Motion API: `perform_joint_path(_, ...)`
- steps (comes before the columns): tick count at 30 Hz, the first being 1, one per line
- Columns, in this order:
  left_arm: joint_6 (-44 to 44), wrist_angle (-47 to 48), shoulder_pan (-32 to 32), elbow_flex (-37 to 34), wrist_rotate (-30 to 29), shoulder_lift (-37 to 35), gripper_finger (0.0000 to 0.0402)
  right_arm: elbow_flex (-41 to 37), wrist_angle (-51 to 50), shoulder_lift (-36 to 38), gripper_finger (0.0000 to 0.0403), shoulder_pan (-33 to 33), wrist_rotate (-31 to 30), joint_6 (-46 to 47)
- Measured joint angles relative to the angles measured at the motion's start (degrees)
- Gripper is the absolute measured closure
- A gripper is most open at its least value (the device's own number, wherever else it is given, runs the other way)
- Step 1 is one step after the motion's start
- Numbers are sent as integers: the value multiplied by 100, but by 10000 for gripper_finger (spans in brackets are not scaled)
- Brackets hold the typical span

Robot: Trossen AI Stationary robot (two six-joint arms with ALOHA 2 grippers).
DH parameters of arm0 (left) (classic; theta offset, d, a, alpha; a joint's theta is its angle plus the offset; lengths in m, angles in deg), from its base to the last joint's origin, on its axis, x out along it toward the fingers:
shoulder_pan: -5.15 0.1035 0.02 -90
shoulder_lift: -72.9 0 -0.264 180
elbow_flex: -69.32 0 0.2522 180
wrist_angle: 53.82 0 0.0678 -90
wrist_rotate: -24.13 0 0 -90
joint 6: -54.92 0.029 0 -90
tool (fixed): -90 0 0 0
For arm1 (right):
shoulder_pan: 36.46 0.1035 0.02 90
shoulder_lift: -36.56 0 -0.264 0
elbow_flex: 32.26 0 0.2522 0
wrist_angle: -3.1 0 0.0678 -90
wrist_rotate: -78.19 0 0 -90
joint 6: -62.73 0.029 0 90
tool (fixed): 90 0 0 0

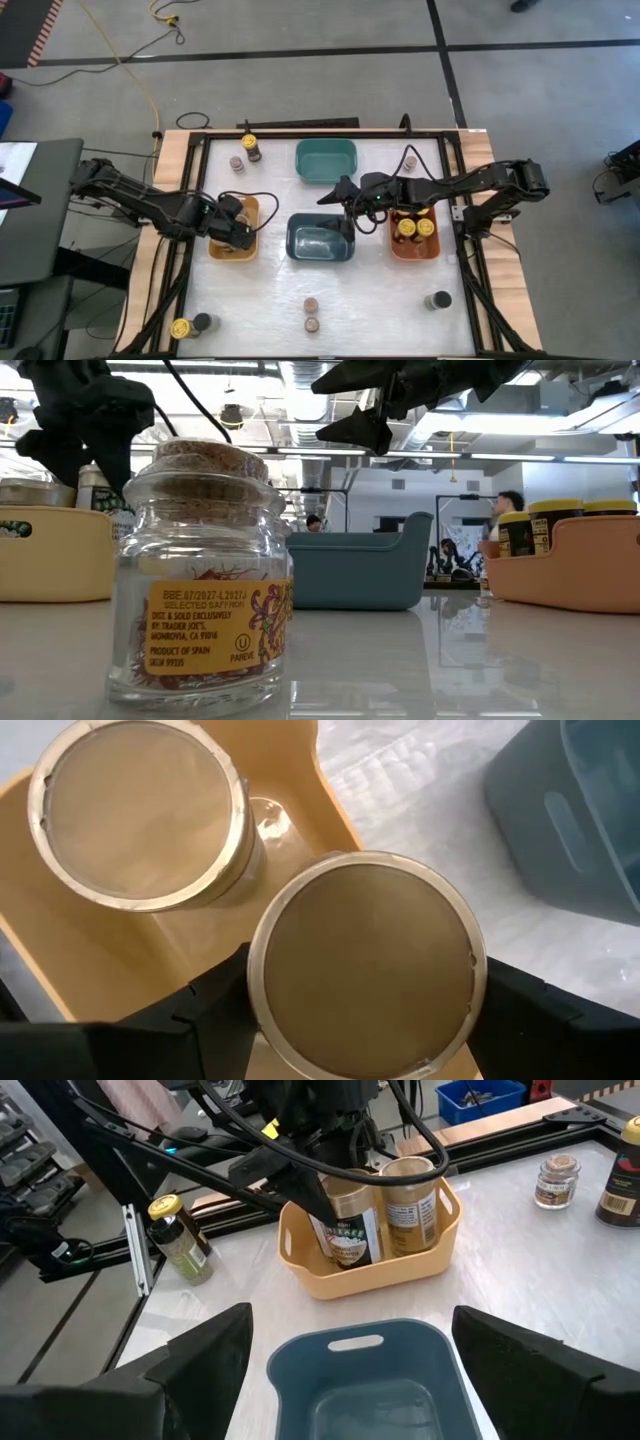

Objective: Sort spices by type
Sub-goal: Put the gold seasoning bottle into the yellow bin

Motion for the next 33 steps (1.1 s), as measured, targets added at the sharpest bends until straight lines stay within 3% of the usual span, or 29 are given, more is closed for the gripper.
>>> perform_joint_path(33,-206,96,0,0,-57,-2,117,0,9,0,35,26,-2,4)
